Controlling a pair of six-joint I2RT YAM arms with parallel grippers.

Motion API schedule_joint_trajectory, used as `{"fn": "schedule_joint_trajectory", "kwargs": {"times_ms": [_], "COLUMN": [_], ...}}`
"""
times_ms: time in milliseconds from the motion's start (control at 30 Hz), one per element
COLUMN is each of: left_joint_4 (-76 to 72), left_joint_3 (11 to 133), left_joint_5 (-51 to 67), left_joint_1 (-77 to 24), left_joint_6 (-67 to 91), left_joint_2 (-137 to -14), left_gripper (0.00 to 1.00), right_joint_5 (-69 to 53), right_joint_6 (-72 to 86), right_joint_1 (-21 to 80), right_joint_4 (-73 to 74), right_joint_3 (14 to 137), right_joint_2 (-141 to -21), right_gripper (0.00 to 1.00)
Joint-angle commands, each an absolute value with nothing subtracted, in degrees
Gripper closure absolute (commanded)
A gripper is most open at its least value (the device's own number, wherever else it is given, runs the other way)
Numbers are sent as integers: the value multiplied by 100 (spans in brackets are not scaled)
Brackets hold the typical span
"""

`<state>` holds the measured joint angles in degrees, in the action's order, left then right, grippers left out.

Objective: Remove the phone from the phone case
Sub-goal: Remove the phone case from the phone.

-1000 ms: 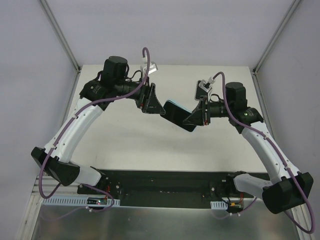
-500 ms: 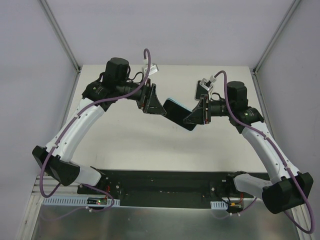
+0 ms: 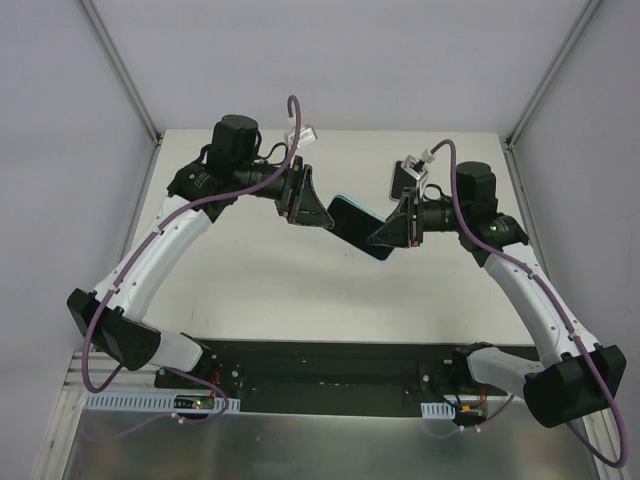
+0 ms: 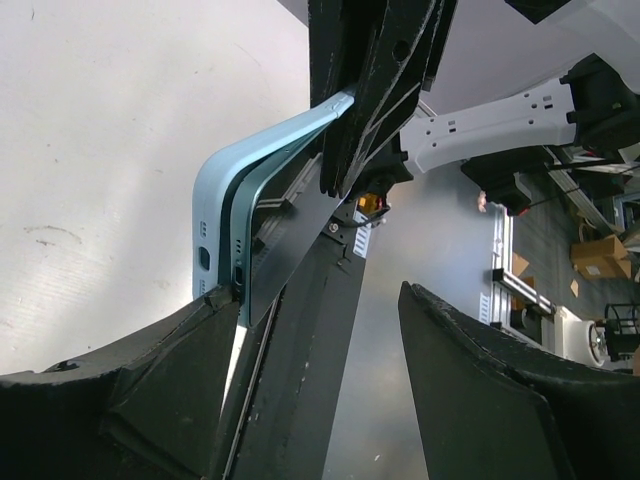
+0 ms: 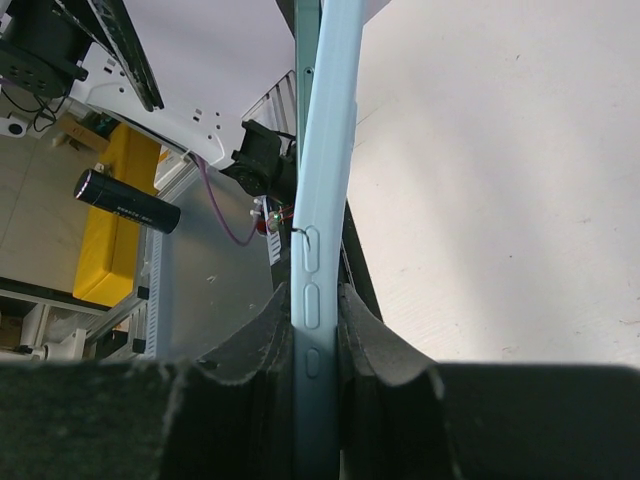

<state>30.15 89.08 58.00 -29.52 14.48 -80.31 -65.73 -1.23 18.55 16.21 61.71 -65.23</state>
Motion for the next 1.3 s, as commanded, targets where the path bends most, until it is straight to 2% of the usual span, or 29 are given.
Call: {"fn": "schedule_joint_trajectory", "kwargs": {"times_ms": [0,633,767,1067,1267], "left_joint_4": [2742,2628,2593,2514,2286], "left_joint_3": [8807,8789,8789,8728,8535], "left_joint_5": [6021,6108,6161,6161,6056], "left_joint_1": [-2997,-3278,-3392,-3401,-3401], "left_joint_6": [1617,1556,1538,1608,1793], "left_joint_2": [-8086,-8341,-8385,-8323,-8209], "left_gripper": [33,35,41,64,64], "right_joint_5": [-6917,-7119,-7040,-6856,-6759], "right_joint_6": [-9,316,343,237,229], "right_joint_1": [1828,1819,1828,1793,1793], "right_joint_4": [949,659,606,598,580], "right_joint_3": [6275,6144,6144,6021,6021], "right_joint_2": [-6328,-6328,-6346,-6267,-6249], "right_gripper": [100,100,100,100,100]}}
